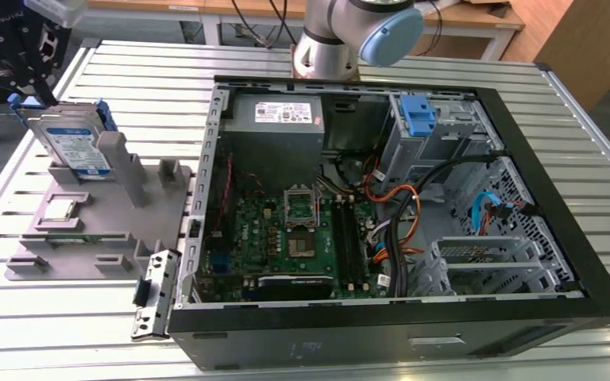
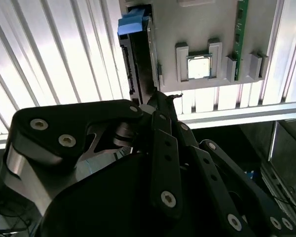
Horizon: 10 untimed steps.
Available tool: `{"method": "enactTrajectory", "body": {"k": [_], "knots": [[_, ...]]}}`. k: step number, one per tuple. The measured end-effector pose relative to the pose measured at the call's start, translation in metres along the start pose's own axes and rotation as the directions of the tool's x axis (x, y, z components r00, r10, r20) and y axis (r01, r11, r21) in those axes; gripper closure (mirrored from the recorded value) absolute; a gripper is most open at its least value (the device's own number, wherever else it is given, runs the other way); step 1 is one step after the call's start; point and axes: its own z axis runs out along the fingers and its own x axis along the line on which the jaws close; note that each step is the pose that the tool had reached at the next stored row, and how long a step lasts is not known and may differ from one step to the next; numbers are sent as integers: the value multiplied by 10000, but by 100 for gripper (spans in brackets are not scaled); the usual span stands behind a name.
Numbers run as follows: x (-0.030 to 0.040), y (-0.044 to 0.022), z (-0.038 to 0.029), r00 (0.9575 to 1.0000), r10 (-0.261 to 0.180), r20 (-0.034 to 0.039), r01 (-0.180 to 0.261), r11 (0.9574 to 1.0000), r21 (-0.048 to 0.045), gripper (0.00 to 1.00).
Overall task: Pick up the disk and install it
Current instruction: 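Pick up the disk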
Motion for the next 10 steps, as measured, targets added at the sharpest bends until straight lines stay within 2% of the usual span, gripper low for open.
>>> {"method": "enactTrajectory", "body": {"k": [5,7,10], "knots": [[0,0,1,9964,-849,-41,849,9964,6,90],[0,0,2,9929,-1185,-57,1185,9930,7,90],[0,0,3,9854,-1699,-81,1699,9855,8,90]]}}
